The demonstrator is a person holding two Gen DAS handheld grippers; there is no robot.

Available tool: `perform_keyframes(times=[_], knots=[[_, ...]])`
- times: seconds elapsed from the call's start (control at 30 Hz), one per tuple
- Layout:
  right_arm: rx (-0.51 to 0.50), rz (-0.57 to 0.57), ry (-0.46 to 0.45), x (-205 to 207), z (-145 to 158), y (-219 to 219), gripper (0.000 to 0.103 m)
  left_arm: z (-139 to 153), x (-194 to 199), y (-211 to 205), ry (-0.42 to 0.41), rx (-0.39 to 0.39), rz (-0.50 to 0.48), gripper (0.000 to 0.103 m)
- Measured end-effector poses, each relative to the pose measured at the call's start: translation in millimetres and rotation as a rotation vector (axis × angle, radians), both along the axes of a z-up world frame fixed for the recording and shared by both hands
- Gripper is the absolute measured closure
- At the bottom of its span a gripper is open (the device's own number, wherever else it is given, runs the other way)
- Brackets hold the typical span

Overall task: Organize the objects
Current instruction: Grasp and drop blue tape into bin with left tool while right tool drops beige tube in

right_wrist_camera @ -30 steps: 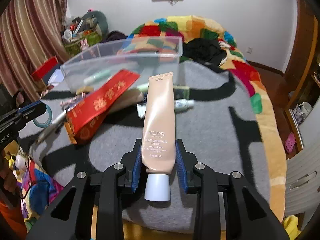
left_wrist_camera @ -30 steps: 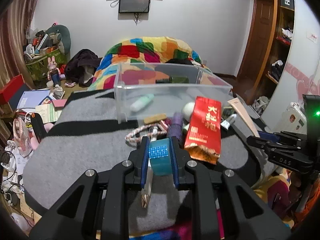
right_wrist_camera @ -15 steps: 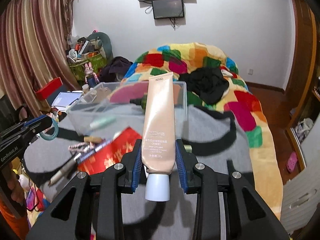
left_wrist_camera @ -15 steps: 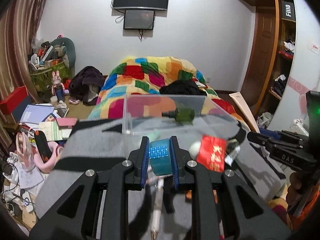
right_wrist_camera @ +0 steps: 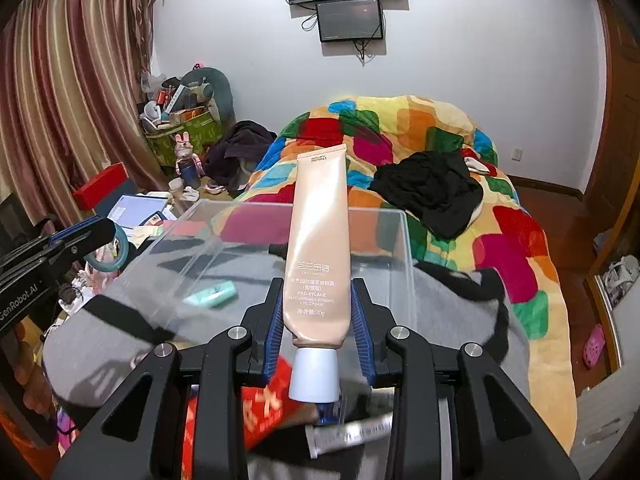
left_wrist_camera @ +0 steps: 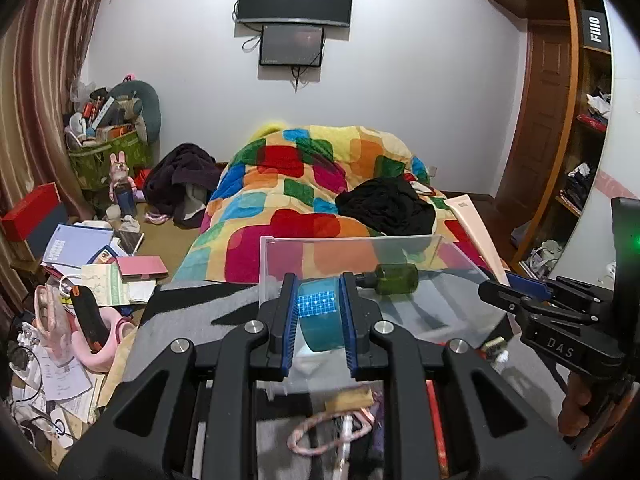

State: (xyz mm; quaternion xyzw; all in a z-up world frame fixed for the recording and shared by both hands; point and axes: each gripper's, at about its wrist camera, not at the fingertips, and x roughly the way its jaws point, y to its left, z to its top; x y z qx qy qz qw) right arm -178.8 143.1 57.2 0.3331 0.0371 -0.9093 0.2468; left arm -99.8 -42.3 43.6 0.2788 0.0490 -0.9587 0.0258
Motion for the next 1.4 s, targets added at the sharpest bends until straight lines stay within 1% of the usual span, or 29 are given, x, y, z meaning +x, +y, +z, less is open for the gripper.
perform_keyframes(times=[0.1, 0.27, 0.5, 0.77, 0.93, 1.03, 1.1, 1.17, 1.23, 1.3, 1.33, 1.4], knots=[[0.011, 0.007, -0.020, -13, -4, -9, 0.074, -7, -14, -5, -0.029, -0.009, 0.011, 0.083], [0.038, 0.031, -0.080, -35, -17, -23, 0.074, -23, -35, -9, -0.082, -0.017, 0.017, 0.083], [0.082, 0.080, -0.112, -46, -26, -40, 0.074, -38, -57, -8, -0.145, 0.004, -0.015, 0.083], [0.122, 0.125, -0.148, -50, -38, -49, 0.074, -47, -63, -4, -0.192, 0.024, -0.054, 0.083], [0.117, 0.123, -0.155, -48, -35, -45, 0.074, -46, -60, 2, -0.201, 0.019, -0.072, 0.083], [0.126, 0.124, -0.138, -43, -31, -42, 0.071, -44, -59, 2, -0.208, 0.029, -0.082, 0.074], [0.123, 0.123, -0.123, -39, -27, -39, 0.063, -42, -56, 2, -0.200, 0.035, -0.083, 0.067], [0.118, 0.117, -0.104, -33, -23, -35, 0.059, -38, -51, 3, -0.188, 0.030, -0.083, 0.062], [0.108, 0.111, -0.091, -28, -19, -28, 0.056, -34, -45, 5, -0.174, 0.020, -0.083, 0.054], [0.095, 0.106, -0.086, -23, -16, -22, 0.051, -29, -39, 6, -0.159, 0.013, -0.081, 0.041], [0.088, 0.101, -0.083, -21, -15, -18, 0.050, -26, -35, 7, -0.148, 0.009, -0.080, 0.038], [0.085, 0.089, -0.072, -16, -12, -11, 0.045, -23, -29, 7, -0.137, 0.007, -0.078, 0.028]])
